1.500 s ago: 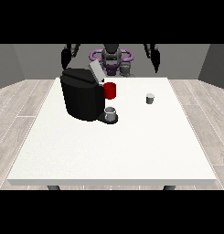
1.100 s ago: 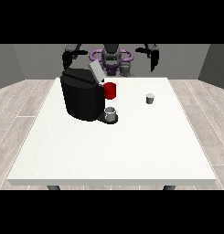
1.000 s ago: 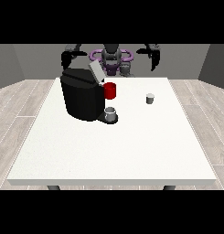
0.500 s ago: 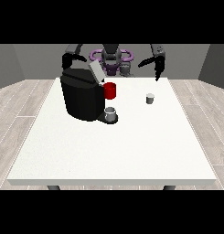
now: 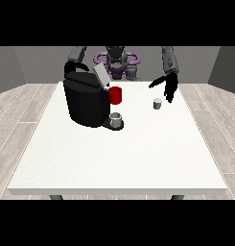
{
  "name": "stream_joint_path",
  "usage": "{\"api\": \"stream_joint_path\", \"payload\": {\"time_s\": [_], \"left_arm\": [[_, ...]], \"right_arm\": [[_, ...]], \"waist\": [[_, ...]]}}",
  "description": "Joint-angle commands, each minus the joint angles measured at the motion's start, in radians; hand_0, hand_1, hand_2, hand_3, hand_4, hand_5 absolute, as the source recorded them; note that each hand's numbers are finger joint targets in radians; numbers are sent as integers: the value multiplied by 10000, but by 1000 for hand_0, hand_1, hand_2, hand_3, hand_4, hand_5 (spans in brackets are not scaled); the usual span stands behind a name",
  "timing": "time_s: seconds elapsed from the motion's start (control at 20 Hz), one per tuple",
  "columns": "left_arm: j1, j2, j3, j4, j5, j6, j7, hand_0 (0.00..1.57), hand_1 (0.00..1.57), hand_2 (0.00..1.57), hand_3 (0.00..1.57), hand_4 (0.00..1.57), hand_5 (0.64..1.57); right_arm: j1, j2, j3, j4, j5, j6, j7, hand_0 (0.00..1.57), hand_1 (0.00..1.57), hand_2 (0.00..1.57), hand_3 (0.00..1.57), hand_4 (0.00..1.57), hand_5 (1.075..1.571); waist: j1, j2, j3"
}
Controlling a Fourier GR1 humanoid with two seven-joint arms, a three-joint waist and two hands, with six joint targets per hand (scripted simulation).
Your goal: Insert the coffee pod into the coffee machine and close the lid
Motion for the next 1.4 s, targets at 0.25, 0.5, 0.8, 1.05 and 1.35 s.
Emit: {"api": "stream_joint_path", "payload": {"time_s": [0.25, 0.5, 0.8, 1.05, 1.35], "left_arm": [[-1825, 642, -119, 2149, -1231, 66, -293, 0, 0, 0, 0, 0, 1571], [-2373, 1516, 289, 3968, -1439, -370, -934, 0, 0, 0, 0, 0, 1571], [-2969, 851, -472, 4578, -2392, -165, -270, 0, 0, 0, 0, 0, 1571], [-3330, 892, -314, 5006, -2422, -443, -284, 0, 0, 371, 0, 0, 1571], [-3347, 1139, -183, 5620, -2630, -260, -1260, 0, 0, 590, 375, 0, 1571]], "right_arm": [[-947, 200, -125, 914, 390, -517, -446, 0, 0, 0, 0, 448, 1571], [-1030, -145, -158, 15, 263, -438, 428, 0, 0, 0, 0, 416, 1571], [-1447, 142, 36, 518, 491, -695, 459, 0, 0, 0, 0, 276, 1571], [-1455, -44, -330, 962, 248, -557, 348, 0, 0, 0, 0, 375, 1571], [-1333, 99, -183, 512, 443, -820, 95, 0, 0, 0, 0, 389, 1571]], "waist": [[-103, 1124, 4], [-394, 1392, -3], [-335, 1149, 1], [-379, 1180, 2], [-527, 1668, -5]]}}
